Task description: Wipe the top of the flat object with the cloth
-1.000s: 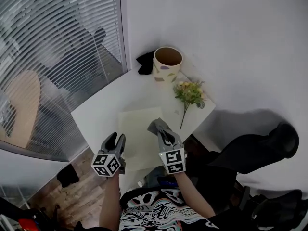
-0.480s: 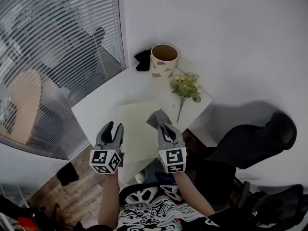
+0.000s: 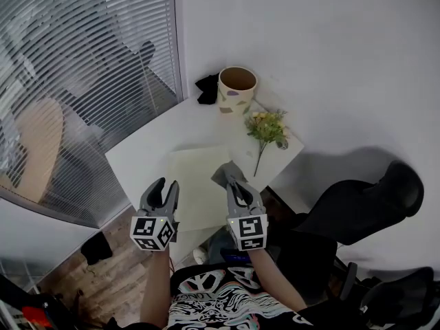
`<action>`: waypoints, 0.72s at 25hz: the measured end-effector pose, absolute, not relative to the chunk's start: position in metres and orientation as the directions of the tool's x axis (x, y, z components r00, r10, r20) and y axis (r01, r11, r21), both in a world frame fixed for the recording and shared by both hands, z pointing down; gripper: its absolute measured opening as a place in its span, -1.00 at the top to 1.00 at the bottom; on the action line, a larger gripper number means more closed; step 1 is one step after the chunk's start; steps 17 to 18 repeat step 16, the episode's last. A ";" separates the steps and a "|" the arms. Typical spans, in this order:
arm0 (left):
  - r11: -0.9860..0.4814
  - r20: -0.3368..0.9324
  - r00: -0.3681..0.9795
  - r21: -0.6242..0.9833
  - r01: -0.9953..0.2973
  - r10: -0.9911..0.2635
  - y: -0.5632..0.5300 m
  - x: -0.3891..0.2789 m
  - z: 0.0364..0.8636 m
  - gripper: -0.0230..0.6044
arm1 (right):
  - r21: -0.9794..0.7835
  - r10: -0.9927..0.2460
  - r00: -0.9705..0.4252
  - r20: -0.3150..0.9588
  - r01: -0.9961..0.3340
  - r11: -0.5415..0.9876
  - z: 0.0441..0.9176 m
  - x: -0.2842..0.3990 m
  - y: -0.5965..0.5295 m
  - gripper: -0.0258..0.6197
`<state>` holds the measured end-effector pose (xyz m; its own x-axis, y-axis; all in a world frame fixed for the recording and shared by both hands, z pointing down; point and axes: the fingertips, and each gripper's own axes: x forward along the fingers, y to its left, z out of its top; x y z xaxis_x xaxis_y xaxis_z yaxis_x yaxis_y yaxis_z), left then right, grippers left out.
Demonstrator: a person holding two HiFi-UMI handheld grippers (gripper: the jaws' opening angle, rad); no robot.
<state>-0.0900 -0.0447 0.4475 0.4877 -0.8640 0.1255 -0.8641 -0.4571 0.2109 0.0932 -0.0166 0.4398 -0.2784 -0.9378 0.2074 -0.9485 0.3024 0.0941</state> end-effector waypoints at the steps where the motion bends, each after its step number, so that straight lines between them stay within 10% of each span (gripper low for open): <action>1: -0.457 0.127 0.488 0.211 -0.864 -0.864 -0.044 -0.090 0.448 0.27 | 0.093 -0.938 -0.278 0.207 -0.949 0.302 0.440 0.093 -0.016 0.87; 18: -0.450 0.128 0.486 0.235 -0.862 -0.864 -0.048 -0.105 0.449 0.27 | 0.094 -0.936 -0.278 0.214 -0.948 0.303 0.437 0.084 -0.016 0.87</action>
